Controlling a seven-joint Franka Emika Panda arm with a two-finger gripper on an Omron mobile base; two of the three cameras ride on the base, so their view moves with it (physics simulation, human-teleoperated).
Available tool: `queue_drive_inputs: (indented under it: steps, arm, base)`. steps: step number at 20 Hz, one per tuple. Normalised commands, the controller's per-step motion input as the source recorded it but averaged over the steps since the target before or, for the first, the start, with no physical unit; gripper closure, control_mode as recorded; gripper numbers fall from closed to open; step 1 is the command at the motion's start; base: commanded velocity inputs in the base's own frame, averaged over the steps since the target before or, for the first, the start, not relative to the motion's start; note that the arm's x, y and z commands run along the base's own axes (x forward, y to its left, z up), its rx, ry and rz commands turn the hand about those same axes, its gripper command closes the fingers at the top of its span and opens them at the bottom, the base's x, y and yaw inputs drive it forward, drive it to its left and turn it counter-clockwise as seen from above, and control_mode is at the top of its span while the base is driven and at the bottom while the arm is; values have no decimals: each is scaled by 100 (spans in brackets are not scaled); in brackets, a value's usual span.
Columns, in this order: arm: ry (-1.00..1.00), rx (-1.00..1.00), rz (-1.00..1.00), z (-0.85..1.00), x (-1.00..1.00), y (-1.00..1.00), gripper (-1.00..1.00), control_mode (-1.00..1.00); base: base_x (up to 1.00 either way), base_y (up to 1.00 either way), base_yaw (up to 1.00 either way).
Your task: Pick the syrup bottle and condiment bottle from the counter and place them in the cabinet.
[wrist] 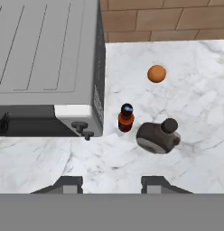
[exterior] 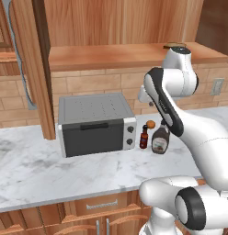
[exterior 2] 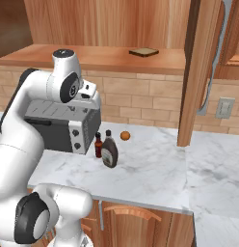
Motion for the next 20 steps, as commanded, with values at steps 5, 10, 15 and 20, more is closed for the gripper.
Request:
queue_drive_inputs:
  steps: [5, 10, 15, 20]
  arm:
    - [-1, 1, 0, -7, -2, -20, -100, -100]
    - [-2, 6, 6, -21, -2, -56, -100, -100]
    - [-1, 8, 8, -26, 0, -67, -100, -100]
    - [-3, 6, 13, -36, 0, -57, -100, -100]
  base:
    - [0, 0, 0]
    - [0, 0, 0]
    - [0, 0, 0]
    - [0, 0, 0]
